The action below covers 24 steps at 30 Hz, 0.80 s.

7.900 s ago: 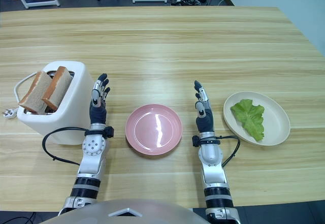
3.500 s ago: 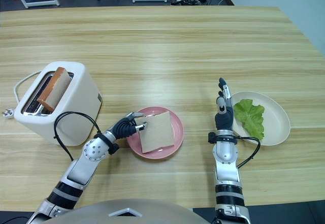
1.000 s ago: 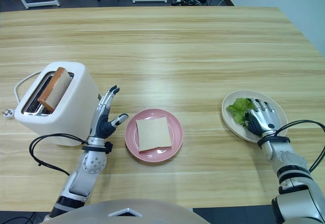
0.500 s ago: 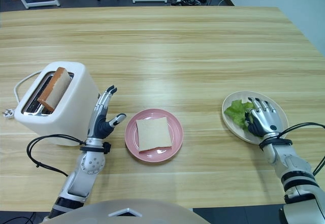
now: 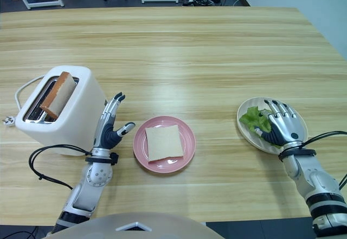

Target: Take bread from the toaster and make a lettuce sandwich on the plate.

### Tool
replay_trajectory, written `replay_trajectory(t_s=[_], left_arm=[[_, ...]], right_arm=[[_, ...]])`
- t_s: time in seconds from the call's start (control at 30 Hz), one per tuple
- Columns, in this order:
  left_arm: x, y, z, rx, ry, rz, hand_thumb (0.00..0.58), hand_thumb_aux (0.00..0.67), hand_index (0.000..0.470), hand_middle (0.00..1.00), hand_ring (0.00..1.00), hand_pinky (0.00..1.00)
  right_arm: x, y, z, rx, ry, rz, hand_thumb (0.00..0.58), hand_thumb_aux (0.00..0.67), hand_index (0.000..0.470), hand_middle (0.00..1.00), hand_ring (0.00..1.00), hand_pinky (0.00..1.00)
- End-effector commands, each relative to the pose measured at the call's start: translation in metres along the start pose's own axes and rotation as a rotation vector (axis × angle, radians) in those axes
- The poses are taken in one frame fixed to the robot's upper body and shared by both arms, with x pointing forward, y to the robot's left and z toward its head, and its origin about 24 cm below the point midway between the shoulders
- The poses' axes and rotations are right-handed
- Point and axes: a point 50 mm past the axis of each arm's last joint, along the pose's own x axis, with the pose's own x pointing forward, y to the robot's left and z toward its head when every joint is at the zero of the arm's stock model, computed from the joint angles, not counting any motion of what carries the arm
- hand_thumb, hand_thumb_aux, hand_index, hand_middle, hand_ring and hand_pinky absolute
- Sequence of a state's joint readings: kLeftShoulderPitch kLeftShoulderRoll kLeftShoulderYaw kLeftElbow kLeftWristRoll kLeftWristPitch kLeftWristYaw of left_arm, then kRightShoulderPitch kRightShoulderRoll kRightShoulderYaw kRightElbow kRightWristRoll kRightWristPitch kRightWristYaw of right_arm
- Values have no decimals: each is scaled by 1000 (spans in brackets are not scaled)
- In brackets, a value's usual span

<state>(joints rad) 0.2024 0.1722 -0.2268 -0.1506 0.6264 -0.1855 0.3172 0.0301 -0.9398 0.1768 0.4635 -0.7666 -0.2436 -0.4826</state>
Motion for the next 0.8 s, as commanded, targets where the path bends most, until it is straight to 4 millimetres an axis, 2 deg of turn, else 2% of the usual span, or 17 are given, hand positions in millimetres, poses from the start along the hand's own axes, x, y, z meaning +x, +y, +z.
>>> replay_trajectory(t_s=[0.03, 0.13, 0.23, 0.27, 0.3, 0.43, 0.53, 0.67, 0.77, 0.8], left_arm=[[-2, -1, -3, 8, 19, -11, 0, 0, 0, 0, 0, 0], [-2, -1, -3, 11, 18, -11, 0, 0, 0, 0, 0, 0], [-2, -1, -3, 13, 18, -10, 0, 0, 0, 0, 0, 0], [-2, -1, -3, 13, 18, -9, 0, 0, 0, 0, 0, 0], [-2, 0, -3, 14, 18, -9, 0, 0, 0, 0, 0, 0], [-3, 1, -3, 16, 19, -9, 0, 0, 0, 0, 0, 0], [-4, 1, -3, 18, 19, -10, 0, 0, 0, 0, 0, 0], [-4, 2, -2, 19, 20, -10, 0, 0, 0, 0, 0, 0], [-5, 2, -2, 19, 22, -11, 0, 0, 0, 0, 0, 0], [-5, 2, -2, 19, 22, -11, 0, 0, 0, 0, 0, 0]], right_arm=[[-4, 9, 1, 0, 3, 48, 227, 147, 103, 0, 0, 0], [-3, 14, -1, -4, 14, 66, 241, 158, 111, 0, 0, 0], [-1, 17, -4, -13, 25, 77, 301, 205, 144, 0, 0, 0], [0, 18, -5, -17, 29, 81, 346, 244, 171, 0, 0, 0], [0, 18, -6, -21, 31, 86, 357, 255, 179, 0, 0, 0], [2, 22, -7, -31, 33, 101, 368, 265, 186, 0, 0, 0], [3, 23, -5, -33, 23, 105, 420, 318, 223, 0, 0, 0], [6, 22, -2, -40, 4, 103, 400, 297, 208, 0, 0, 0], [6, 23, 0, -42, -8, 114, 408, 305, 214, 0, 0, 0], [6, 24, 0, -43, -10, 119, 436, 336, 236, 0, 0, 0]])
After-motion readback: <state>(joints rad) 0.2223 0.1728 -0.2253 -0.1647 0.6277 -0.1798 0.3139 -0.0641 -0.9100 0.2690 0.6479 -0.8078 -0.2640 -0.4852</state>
